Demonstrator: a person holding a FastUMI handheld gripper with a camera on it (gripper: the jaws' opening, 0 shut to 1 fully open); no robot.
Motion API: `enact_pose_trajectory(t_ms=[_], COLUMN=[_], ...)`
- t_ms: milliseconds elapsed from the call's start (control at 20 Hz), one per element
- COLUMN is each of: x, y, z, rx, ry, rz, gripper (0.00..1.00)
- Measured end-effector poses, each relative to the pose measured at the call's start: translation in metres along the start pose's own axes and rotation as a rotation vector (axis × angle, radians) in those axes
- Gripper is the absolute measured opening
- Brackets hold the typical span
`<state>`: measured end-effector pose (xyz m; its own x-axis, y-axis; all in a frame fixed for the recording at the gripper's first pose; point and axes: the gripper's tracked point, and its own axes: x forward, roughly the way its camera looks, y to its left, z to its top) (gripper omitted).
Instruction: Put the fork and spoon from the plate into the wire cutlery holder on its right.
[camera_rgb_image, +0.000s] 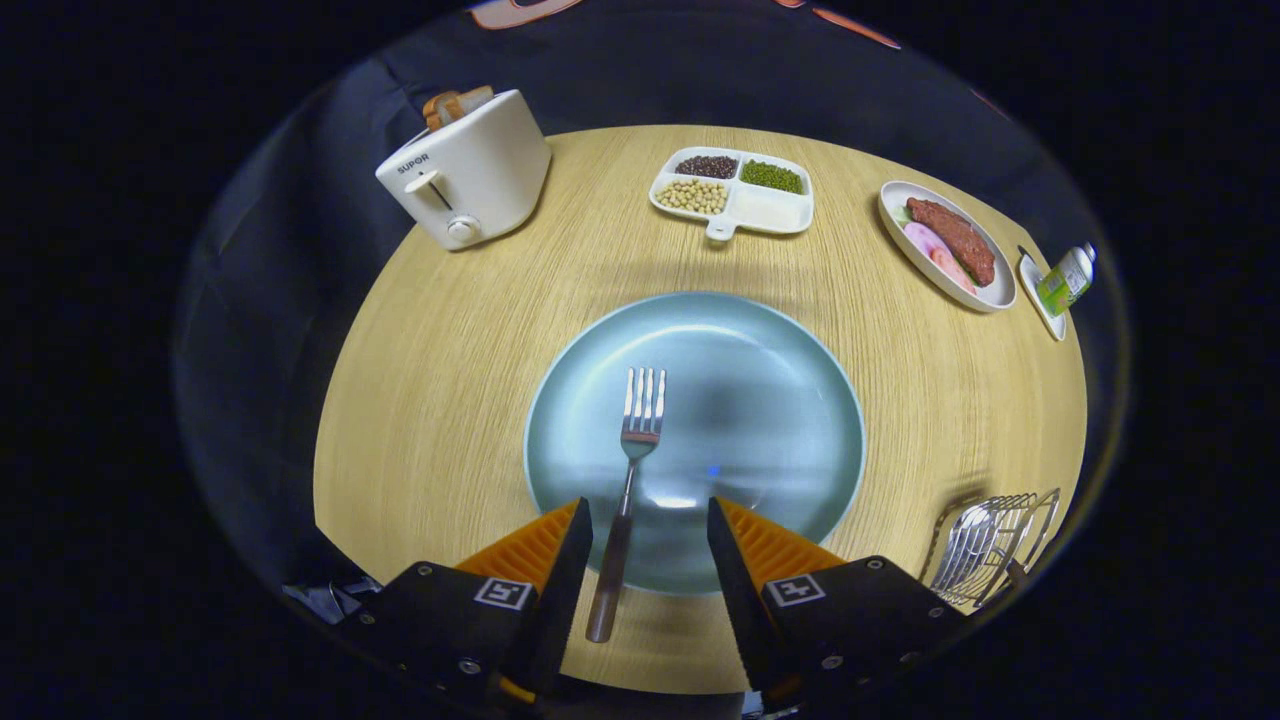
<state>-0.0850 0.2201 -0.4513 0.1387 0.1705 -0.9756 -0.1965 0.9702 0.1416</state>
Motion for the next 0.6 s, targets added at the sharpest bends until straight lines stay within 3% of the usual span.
enact_pose_trajectory(t_ms=[200, 450, 600], x=[0.018, 0.026, 0.019], y=[-0.002, -0.006, -0.005], z=[-0.008, -0.007, -0.001], rx=[-0.003, 0.004, 0.018], ry=[0.040, 0.048, 0.025], rz=[-0.033, -0.044, -0.018], gripper=[0.51, 0.12, 0.07])
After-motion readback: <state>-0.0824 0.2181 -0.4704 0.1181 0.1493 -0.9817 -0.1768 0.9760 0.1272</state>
